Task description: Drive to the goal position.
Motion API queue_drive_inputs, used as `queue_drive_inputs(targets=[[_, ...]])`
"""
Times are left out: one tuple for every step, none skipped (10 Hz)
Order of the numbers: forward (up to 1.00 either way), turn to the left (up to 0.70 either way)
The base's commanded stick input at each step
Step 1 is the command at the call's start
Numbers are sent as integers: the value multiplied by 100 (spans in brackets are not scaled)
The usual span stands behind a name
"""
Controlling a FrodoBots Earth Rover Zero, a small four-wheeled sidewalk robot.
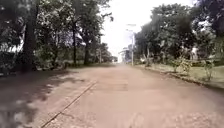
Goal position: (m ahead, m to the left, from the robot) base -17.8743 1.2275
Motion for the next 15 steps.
queue_drive_inputs(targets=[[100, 0], [100, 0], [100, 0], [100, 0], [100, 0], [100, 0], [100, 0], [100, 0], [100, 0], [100, 0], [100, 0], [100, 0], [100, 0], [100, 0], [100, 0]])
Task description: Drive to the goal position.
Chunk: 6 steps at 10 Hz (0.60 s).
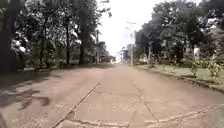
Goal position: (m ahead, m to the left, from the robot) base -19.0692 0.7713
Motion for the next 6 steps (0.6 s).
queue_drive_inputs(targets=[[100, -7], [100, -16], [100, -24], [100, -20], [100, -10], [100, 0]])
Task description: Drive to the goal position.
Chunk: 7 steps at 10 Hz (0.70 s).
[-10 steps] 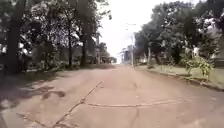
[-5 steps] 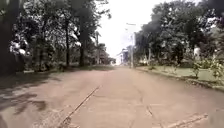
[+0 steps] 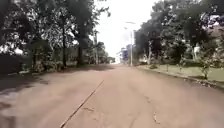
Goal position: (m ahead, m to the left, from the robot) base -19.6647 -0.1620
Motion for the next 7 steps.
queue_drive_inputs(targets=[[100, 0], [100, 0], [100, 0], [100, 0], [100, 0], [100, 0], [100, 0]])
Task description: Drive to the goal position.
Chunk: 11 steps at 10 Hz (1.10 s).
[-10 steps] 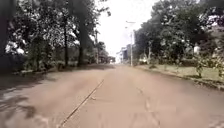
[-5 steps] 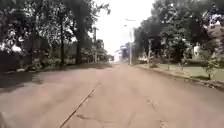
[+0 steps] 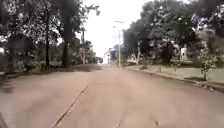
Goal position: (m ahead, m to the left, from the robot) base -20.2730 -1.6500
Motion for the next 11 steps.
queue_drive_inputs(targets=[[100, 0], [100, 0], [100, 0], [100, 0], [100, 0], [100, 0], [100, 0], [100, 0], [100, 0], [100, 0], [100, 0]])
